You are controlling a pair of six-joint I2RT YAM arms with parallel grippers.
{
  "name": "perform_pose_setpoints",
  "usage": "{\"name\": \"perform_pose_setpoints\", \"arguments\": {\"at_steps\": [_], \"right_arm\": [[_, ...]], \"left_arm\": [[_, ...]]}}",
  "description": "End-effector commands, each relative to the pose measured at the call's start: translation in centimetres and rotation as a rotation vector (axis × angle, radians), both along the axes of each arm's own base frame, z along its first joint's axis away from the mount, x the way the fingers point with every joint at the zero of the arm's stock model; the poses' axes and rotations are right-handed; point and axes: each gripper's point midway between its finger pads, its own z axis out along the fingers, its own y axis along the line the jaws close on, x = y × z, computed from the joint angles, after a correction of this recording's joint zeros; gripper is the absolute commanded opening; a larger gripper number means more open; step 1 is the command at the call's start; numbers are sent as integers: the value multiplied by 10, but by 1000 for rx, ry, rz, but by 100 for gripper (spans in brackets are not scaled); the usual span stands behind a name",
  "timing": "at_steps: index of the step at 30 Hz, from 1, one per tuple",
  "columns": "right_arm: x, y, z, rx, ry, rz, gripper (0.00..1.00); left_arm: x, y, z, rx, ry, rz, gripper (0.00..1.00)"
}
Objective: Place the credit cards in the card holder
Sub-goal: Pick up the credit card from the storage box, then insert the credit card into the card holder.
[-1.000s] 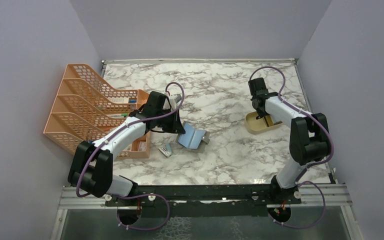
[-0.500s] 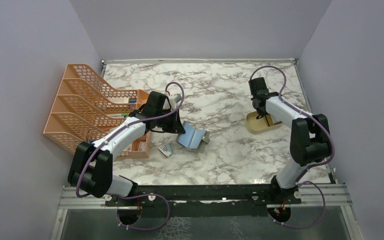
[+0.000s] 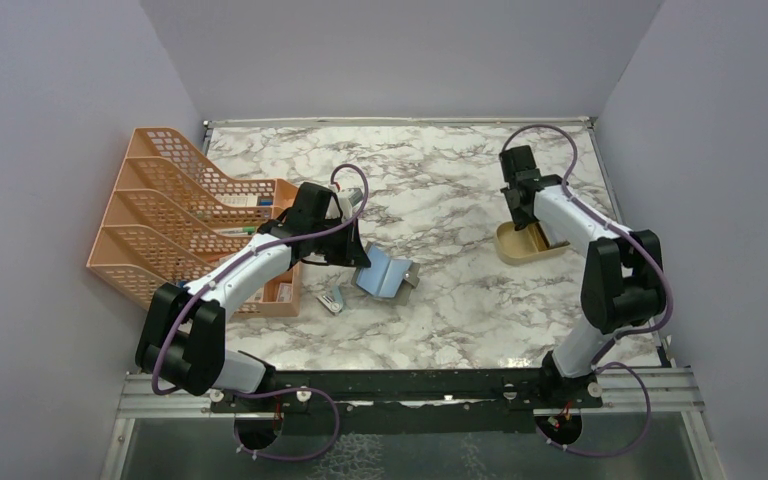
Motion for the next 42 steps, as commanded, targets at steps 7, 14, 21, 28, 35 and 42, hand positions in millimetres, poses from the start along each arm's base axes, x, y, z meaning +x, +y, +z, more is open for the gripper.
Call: {"name": "perform_pose_setpoints", "arguments": {"at_steps": [7,14,21,28,35,42], "right_arm": [[20,56,57,418,-207,-135,1],[35,125,91,616,-321,-104,1],[23,130,89,616,-304,-138,1],[4,171,85,778,-211,-26,1],[-48,227,78,938,-71,128,1],[-110,274,68,1152,91,240,1]], "left_arm": [[-2,-4,-10,-31,41,25,0],[6,-11,-14,-45,95,82,0],[20,-18,-16,-54,99,143,0],[30,-22,-32,-30,114,209,0],[33,-33,-50,-6,94,235,0],[30,-35,-62,14,86,260,0]]}}
